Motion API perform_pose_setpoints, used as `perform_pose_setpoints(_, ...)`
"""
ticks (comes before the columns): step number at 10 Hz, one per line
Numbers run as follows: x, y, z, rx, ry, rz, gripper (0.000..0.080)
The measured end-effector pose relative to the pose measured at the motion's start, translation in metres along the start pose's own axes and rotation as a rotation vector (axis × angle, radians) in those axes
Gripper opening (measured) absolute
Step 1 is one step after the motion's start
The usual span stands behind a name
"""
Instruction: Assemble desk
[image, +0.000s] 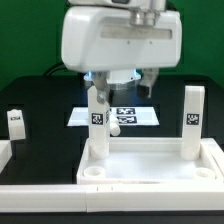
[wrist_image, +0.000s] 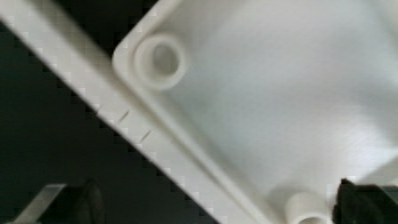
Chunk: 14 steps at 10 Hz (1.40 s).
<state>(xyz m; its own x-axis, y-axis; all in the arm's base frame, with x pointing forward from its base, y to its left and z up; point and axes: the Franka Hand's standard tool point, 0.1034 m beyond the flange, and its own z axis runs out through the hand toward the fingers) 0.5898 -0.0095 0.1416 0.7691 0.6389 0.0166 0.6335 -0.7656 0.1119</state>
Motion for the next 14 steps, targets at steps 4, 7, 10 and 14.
perform_pose_setpoints(4, -0.005, -0.006, -0.003, 0.005, -0.002, 0.185, 0.0649)
perform_pose_setpoints(7, -0.027, -0.019, -0.013, 0.027, -0.006, 0.237, 0.0649)
perform_pose_setpoints(10, -0.105, -0.045, -0.027, 0.099, -0.062, 0.268, 0.0649)
perform_pose_setpoints(14, -0.097, -0.049, -0.007, 0.136, -0.178, 0.322, 0.0649)
